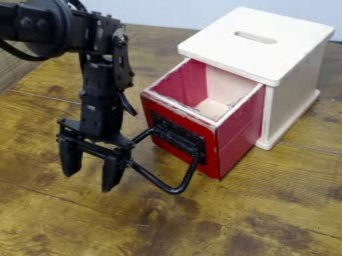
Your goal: Close the drawer
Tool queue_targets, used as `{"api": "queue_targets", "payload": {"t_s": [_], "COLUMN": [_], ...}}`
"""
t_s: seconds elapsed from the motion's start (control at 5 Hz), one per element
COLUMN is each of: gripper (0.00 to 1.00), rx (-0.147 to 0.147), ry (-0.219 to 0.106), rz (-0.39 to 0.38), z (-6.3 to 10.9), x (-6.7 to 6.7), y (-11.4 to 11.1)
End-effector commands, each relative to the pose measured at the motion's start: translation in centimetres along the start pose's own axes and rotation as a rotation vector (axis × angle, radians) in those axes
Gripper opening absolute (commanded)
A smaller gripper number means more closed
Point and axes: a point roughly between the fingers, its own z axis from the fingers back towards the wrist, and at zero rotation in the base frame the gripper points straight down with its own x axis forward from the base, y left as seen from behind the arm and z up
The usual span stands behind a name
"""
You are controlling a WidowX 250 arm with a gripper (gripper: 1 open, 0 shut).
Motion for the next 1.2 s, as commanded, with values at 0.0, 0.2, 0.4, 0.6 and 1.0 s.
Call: {"api": "queue_targets", "payload": {"t_s": [0.0, 0.2, 0.4, 0.6, 1.0], "gripper": [1.0, 1.0, 1.0, 1.0, 1.0], "rx": [0.01, 0.008, 0.006, 0.006, 0.006], "ry": [-0.072, -0.06, -0.048, -0.036, -0.013], "rz": [0.007, 0.023, 0.039, 0.045, 0.052], "z": [1.9, 1.7, 1.8, 2.1, 2.0], "x": [-0.6, -1.0, -1.4, -1.3, -0.8], "y": [1.2, 1.5, 1.8, 1.2, -0.1]}}
